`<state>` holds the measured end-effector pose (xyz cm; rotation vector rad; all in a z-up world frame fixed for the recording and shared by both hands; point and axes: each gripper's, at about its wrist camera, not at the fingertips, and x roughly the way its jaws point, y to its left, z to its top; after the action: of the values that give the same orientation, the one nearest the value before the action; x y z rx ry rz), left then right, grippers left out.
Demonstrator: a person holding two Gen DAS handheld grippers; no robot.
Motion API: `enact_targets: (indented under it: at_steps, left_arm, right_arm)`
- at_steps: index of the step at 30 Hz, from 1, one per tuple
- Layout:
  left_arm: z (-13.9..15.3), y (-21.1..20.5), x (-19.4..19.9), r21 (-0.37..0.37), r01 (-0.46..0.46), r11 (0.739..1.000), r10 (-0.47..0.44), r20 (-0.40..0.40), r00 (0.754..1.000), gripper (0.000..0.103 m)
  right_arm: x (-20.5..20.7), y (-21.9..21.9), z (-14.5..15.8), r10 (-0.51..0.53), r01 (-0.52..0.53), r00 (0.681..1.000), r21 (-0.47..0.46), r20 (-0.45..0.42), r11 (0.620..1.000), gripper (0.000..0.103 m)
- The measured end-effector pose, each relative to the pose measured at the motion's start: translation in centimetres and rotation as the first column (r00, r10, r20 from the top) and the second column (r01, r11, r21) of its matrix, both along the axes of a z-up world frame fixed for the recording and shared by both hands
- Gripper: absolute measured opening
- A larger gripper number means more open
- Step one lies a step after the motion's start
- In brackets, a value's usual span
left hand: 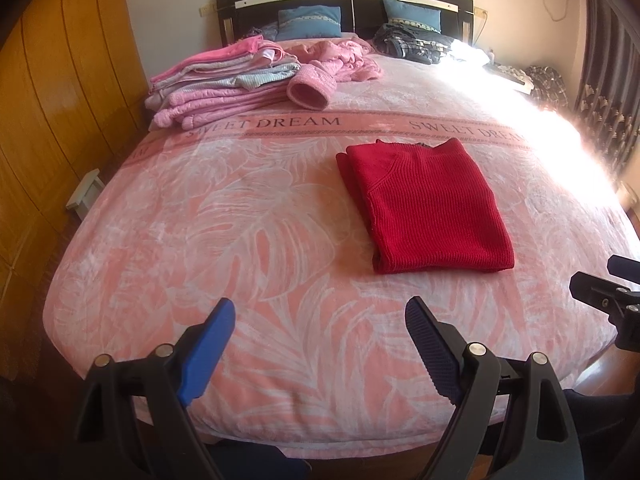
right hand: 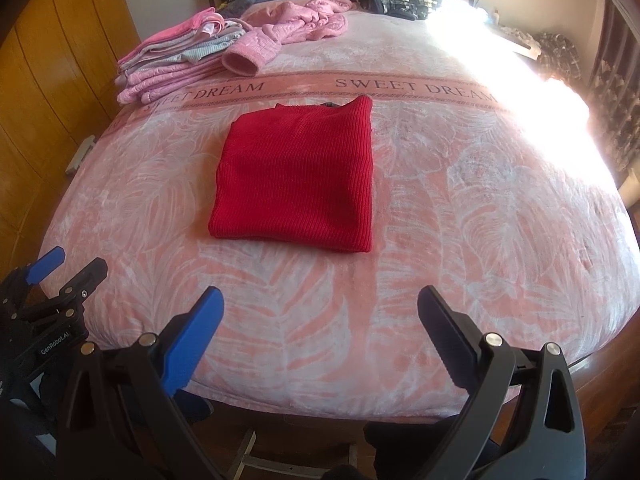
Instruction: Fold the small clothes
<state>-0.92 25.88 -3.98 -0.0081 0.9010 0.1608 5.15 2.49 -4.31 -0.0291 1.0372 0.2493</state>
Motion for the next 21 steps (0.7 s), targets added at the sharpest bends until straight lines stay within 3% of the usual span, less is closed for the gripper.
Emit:
enact_targets:
  at_steps: [6,21]
  left_arm:
    - [-0.2,-0.1,0.2,0.006,0.001,1.0,-0.001,-0.004,1.0,0.087]
    - [-0.1,0.5,0.4,-0.013,-0.014,1.0,0.014,0.007,1.0,0.087]
  right_arm:
    - [0.4,-0.7,-0.7,-0.036,0.037,0.999,0.018,-0.034,0.999,0.097]
    - [0.4,-0.4,-1.8,-0.05,0.047,0.997,-0.057,-0.052,0.997,0.097]
